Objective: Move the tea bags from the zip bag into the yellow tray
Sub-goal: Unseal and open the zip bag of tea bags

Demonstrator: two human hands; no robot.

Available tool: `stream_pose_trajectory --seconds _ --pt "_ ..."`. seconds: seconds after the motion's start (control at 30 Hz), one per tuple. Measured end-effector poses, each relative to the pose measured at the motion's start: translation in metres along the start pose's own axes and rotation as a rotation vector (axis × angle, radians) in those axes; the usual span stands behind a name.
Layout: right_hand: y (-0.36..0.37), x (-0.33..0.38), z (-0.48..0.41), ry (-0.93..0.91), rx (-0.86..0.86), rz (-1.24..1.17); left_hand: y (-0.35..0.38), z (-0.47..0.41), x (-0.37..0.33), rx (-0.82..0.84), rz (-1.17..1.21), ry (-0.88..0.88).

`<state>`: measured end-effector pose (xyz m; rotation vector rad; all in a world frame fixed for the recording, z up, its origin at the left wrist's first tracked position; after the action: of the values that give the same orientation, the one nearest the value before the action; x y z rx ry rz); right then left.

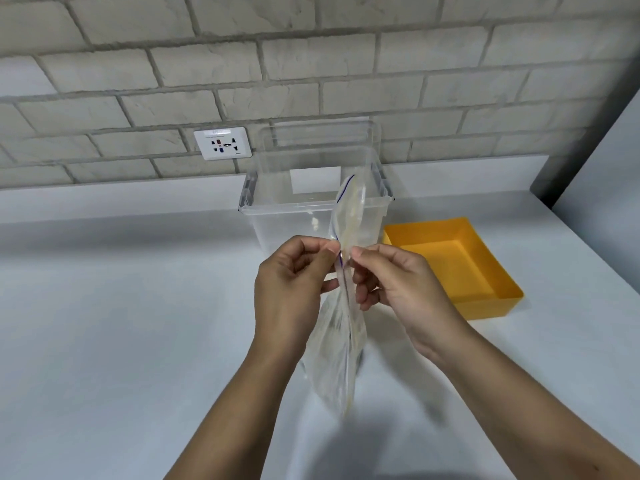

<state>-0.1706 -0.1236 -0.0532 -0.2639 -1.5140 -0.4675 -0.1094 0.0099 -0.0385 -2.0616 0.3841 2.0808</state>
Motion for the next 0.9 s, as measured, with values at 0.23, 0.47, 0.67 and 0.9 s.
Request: stream_pose_trajectory --seconds 0.23,0.47,0.67,0.9 --pt "-0.002 0.007 0.005 -0.102 -0.045 0.051 0.004 0.002 0.004 0.018 -0.017 -0.033" --pt "-0.005 -0.004 0.004 0.022 -0.06 -0.294 0.006 0.001 0.017 0.014 0.311 -0.237" --pt "0.001 -0.002 0.01 -0.035 -0.017 -0.142 0.004 0.005 0.005 0.252 -0.099 -0.185" --pt "0.005 -0.002 0.02 -0.06 -0.053 0.003 0.0 0.011 0.004 0.257 -0.119 -0.177"
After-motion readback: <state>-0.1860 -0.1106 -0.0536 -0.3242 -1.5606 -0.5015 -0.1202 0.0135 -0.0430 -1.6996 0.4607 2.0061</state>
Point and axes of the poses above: each hand's wrist, its own z-axis away from the middle knuckle, its own y-axis out of the palm, x = y × z, the point moved 8 cm from there along -z, towards the middle knuckle, and after that the axes turned 2 degrees about -z, right-handed, at the moved point
